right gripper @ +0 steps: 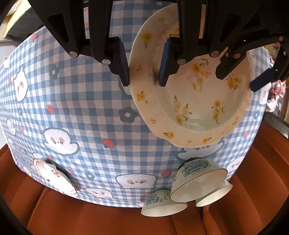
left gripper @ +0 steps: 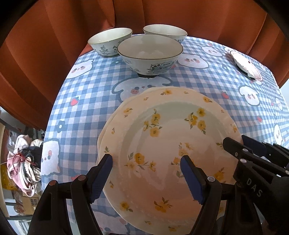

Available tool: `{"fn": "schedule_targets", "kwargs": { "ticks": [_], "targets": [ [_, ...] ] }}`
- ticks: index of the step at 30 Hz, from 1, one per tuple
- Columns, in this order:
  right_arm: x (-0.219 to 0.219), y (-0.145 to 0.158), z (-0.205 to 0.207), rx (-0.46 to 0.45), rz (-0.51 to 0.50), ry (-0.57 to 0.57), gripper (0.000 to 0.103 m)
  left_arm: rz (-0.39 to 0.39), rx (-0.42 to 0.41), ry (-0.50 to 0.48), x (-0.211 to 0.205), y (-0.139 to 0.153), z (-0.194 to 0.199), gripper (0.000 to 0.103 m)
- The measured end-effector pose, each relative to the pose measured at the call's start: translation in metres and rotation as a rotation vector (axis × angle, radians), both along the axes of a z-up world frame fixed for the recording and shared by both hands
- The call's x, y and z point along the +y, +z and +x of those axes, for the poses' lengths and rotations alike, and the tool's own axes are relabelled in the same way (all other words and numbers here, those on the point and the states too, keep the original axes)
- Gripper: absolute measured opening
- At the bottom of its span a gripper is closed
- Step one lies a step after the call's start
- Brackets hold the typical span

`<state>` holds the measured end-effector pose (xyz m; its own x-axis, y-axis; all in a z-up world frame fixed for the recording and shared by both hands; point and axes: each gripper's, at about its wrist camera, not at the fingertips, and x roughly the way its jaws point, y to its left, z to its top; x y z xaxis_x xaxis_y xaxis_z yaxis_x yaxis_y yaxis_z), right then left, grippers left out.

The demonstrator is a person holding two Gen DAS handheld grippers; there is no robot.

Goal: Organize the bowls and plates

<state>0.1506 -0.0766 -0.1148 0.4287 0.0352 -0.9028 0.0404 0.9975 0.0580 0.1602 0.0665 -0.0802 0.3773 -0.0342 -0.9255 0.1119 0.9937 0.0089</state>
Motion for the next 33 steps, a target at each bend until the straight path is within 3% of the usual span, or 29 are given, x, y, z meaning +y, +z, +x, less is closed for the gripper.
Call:
{"fn": "schedule_targets", "kwargs": {
  "ticks": [6, 8, 13, 33],
  "targets": [
    [0.0, 0.021, -0.01, -0.059, 0.003, -0.006, 0.045, -0.031, -0.038, 0.015, 0.002, 0.017, 0.004, 0.079],
    [-0.003, 0.031, -0.012, -0.08, -0.014, -0.019, 0.054, -0.043, -0.051, 0.025, 0.001, 0.025, 0.004, 0.079],
    [-0.02, 0.05, -0.015, -0.119, -0.006, -0.025, 0.065, -0.05, -0.095, 0.043, -0.01, 0.041, 0.005, 0.08],
    [-0.164, 0.088, 0.019, -0.217, 0.045, -0.027, 0.068, -0.03, -0.168, 0.066, -0.15, 0.074, 0.045, 0.088]
  ]
}}
